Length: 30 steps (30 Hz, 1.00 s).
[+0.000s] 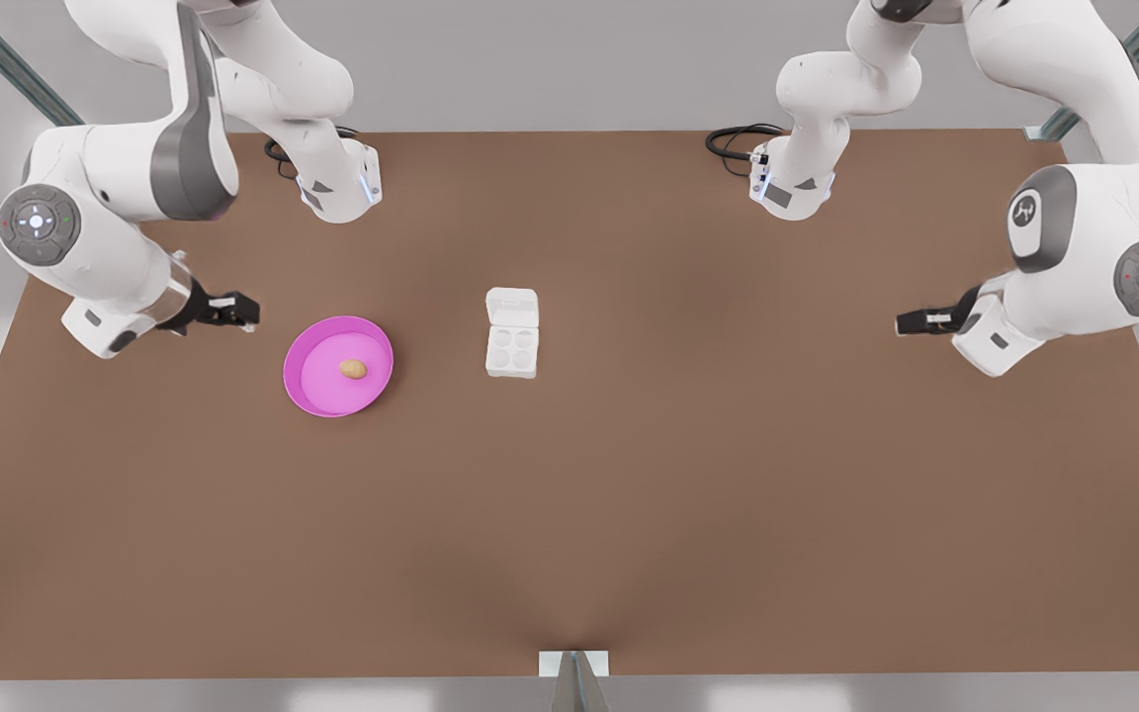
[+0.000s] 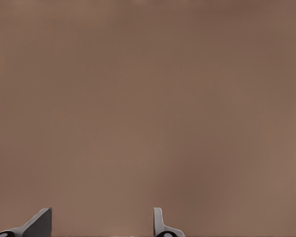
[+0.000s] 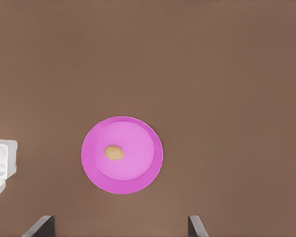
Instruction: Pack egg into the box and close the box lid
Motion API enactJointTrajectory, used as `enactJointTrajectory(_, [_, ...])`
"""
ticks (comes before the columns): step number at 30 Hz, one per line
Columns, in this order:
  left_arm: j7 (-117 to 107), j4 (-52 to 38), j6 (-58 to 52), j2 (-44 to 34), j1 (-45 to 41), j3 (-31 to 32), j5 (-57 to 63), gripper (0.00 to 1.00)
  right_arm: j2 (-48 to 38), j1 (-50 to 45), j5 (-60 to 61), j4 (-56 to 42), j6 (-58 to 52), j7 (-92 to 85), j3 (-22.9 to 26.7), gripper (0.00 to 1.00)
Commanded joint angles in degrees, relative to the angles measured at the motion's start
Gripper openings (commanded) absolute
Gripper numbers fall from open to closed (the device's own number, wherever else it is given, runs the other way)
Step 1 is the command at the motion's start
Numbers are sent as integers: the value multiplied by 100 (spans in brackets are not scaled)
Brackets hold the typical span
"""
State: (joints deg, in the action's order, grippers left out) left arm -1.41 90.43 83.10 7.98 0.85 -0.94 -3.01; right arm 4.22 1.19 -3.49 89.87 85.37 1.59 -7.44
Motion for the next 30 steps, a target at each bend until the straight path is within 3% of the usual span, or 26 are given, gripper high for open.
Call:
enactJointTrajectory(1, [211,-16,936,11,205,-2,-41,100,-9,4,6,21,455,-36,-3,100])
enactJointTrajectory(5, [229,-8,576,-16,276,15,-15,100,113,-373,-12,688,481,-1204,-91,100])
enactJointTrajectory(7, [220,1,567,-7,232,24,11,100,-44,-559,-38,2182,2316,-1968,-91,100])
enactJointTrajectory(14, [818,28,523,248,407,24,-24,100,26,-365,-3,3669,4488,-4588,-65,100])
enactJointTrajectory(21, [194,1,216,230,434,262,99,100,237,-392,-55,4144,5464,-6443,-64,100])
enactJointTrajectory(26, [185,-7,180,222,416,279,108,100,360,-409,-55,4310,5737,-6857,-73,100])
enactJointTrajectory(30, [176,-7,101,213,416,323,108,100,290,-348,-55,4978,6598,-7085,-73,100])
